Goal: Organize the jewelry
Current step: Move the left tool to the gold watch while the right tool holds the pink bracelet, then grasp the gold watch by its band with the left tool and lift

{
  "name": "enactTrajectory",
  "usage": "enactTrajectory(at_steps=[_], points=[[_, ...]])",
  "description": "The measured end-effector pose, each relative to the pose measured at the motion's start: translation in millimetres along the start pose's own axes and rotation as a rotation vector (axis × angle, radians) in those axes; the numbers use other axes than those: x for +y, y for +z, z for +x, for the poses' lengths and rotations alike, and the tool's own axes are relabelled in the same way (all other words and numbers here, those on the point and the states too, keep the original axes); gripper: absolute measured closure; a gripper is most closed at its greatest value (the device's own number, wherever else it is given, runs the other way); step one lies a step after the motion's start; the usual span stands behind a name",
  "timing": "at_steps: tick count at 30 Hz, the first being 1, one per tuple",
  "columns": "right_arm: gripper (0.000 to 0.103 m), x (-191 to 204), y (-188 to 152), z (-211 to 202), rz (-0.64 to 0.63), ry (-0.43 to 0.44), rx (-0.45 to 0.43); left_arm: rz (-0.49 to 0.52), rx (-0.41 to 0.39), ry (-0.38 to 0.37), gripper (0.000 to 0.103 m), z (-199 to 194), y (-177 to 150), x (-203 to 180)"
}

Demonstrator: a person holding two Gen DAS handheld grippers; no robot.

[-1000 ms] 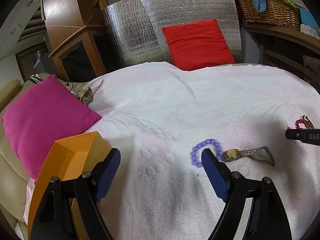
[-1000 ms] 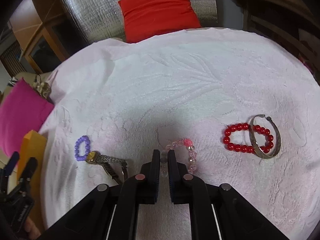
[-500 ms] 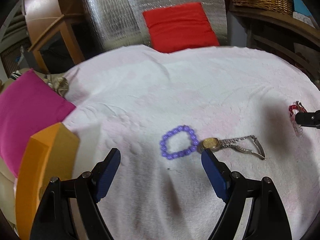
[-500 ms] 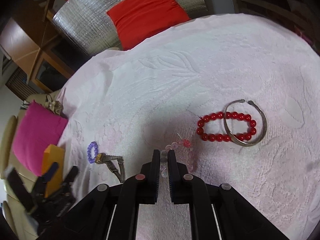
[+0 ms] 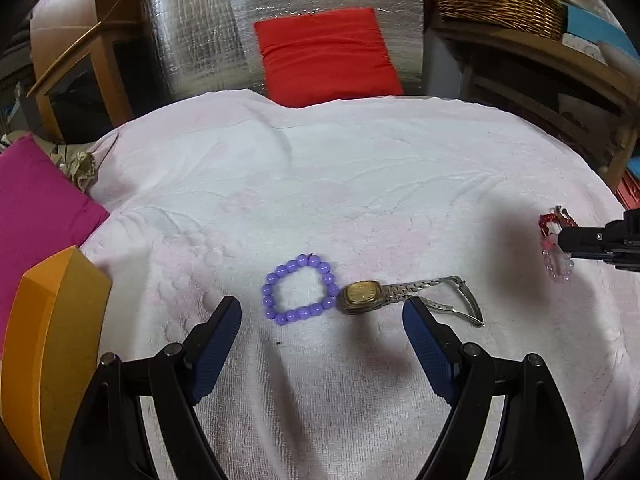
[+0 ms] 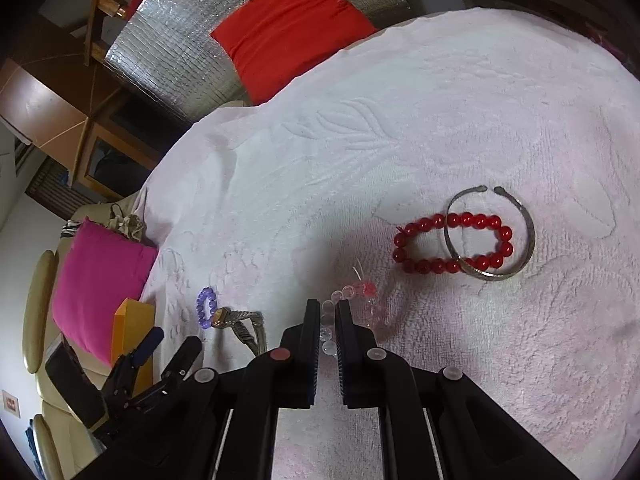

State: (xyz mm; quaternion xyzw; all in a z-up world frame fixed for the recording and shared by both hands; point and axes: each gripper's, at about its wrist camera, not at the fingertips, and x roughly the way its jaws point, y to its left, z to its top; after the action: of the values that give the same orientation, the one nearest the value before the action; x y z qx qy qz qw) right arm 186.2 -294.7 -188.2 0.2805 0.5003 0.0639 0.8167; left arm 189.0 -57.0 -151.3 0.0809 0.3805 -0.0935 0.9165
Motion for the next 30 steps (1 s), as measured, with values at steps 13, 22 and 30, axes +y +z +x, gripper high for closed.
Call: enactTrajectory(at_steps=[13,22,30], points=[[0.094,-5.3,-1.3,-1.7,0.020,0.000,0.013,-0.019,0.061,-0.184,0.028,9.8,3.6,-33.7],[0.094,-7.8,-1.5,-5.1,0.017,0.004,0.007,-0.195,0.174,-0.229,0.028,35.2,4.4,-46.4],[0.094,-7.4,-1.9,-6.3,0.016,0.008,0.007,-0.194,0.130,-0.192,0.057,40.2,5.3,-50.7]])
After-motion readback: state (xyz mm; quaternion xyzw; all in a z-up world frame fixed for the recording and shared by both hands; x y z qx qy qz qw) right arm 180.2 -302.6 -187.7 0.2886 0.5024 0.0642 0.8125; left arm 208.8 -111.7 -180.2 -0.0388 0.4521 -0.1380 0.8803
